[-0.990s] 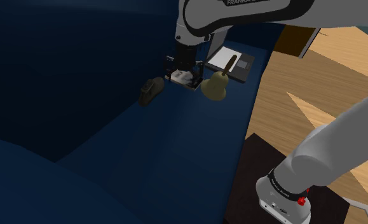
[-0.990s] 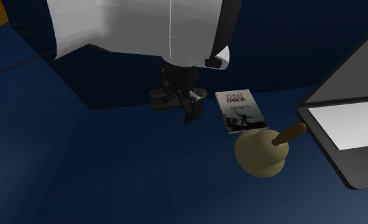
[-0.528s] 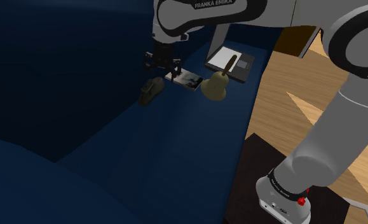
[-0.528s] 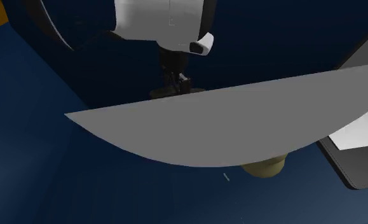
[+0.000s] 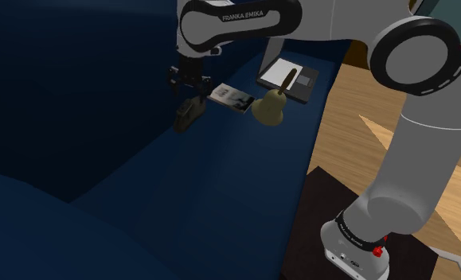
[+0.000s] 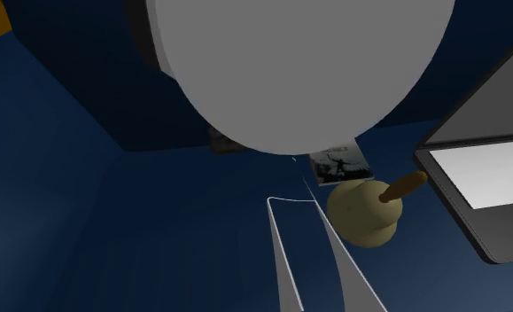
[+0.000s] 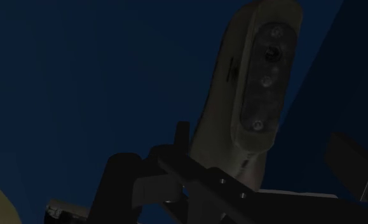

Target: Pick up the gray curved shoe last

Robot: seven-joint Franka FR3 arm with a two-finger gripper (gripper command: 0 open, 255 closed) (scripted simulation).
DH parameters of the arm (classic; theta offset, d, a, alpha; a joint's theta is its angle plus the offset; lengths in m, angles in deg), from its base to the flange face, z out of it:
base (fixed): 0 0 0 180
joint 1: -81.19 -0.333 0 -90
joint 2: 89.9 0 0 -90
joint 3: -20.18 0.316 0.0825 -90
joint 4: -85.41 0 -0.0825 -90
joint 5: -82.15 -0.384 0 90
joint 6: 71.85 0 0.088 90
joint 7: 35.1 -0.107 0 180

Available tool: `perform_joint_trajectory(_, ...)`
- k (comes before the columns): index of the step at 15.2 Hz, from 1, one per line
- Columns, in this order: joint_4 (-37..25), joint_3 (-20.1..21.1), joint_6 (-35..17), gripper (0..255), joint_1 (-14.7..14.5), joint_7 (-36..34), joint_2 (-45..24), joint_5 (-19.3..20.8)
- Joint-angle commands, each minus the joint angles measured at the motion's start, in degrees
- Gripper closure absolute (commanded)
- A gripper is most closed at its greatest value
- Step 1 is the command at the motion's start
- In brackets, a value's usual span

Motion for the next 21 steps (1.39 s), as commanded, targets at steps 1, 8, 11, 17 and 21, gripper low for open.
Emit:
perform_joint_trajectory(1,0.8,-0.1,-1.4,0,-0.1,-0.1,-0.5,0.2)
perform_joint_trajectory(8,2.6,-0.1,-3.3,255,0.0,-0.1,-0.7,0.3)
perform_joint_trajectory(11,2.6,-0.1,-3.3,255,0.0,-0.1,-0.8,0.3)
perform_joint_trajectory(17,1.2,-0.1,-1.8,255,-0.1,-0.1,-0.6,0.2)
perform_joint_trajectory(21,-1.5,0.0,1.2,255,-0.1,-0.2,-0.2,0.1)
